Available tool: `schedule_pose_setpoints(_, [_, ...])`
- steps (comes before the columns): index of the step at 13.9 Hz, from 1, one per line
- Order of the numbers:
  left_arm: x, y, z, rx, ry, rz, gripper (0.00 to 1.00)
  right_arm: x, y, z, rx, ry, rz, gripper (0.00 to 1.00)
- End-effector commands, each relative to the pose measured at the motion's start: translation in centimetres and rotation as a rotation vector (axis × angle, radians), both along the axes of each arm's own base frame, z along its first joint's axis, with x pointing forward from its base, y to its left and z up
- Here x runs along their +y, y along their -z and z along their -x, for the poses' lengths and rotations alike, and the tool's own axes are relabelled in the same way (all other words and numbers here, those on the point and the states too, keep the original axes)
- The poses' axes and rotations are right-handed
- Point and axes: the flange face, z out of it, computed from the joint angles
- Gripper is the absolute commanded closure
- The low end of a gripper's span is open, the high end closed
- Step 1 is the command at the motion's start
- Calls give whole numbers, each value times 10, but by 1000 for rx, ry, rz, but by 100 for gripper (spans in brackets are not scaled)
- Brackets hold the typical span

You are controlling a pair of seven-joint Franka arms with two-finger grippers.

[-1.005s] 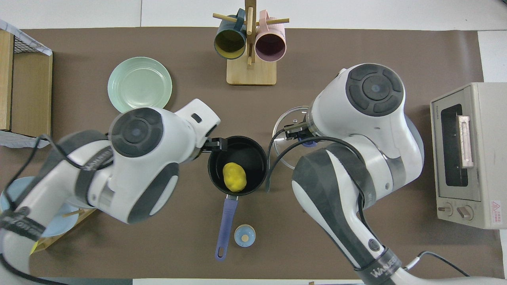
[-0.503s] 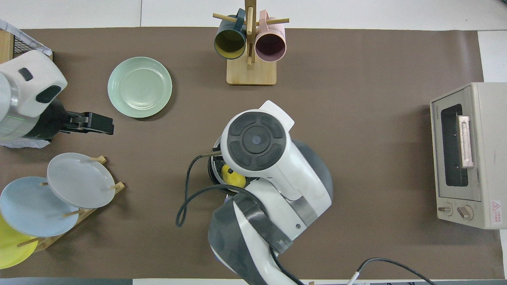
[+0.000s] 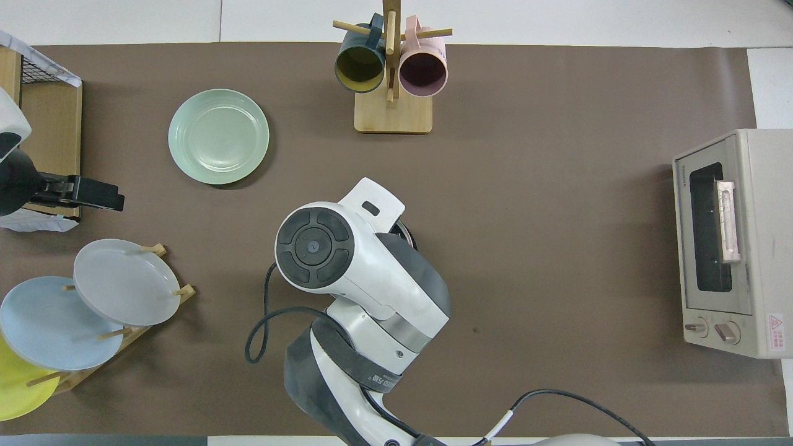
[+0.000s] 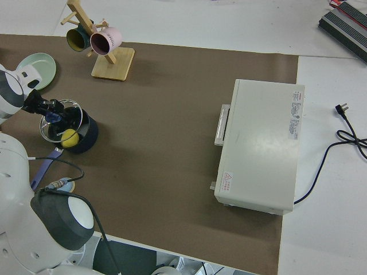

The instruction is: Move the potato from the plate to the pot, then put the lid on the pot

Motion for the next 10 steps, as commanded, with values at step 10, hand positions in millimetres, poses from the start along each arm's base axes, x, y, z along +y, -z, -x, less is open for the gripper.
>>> schedule_pose_setpoints(10, [-15, -19, 20, 91, 17, -77, 0, -5, 28, 5, 17, 38, 12, 100])
